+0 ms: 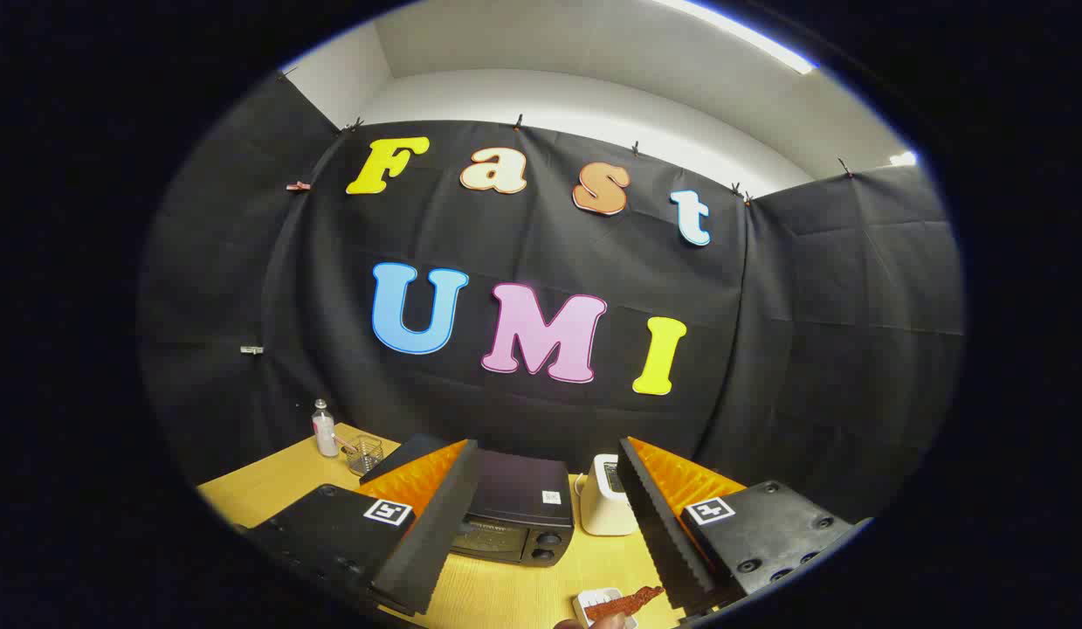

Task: Open the toaster oven, put the food inside, and close the toaster oven door.

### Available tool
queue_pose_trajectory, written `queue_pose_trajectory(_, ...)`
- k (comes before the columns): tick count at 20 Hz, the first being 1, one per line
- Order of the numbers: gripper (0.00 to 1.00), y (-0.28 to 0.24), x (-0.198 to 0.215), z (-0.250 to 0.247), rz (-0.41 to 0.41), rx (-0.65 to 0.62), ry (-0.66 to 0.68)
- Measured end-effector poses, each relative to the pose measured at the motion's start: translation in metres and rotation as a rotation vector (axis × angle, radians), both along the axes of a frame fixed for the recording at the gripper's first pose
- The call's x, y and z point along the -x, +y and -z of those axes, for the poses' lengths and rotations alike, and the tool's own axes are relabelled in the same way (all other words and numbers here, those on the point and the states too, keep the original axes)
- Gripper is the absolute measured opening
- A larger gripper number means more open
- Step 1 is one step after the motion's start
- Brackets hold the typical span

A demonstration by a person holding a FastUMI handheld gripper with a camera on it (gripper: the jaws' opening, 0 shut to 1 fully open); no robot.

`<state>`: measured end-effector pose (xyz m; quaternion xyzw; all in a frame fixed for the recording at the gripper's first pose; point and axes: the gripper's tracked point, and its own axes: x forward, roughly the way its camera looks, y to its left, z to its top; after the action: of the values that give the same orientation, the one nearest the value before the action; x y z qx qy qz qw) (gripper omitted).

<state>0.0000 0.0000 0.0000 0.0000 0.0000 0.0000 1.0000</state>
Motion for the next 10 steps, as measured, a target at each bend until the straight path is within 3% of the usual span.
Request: queue_pose_trajectory(10, 0.97, 0.0112, -0.0020, 0.0008, -0.028, -0.030, 0.007)
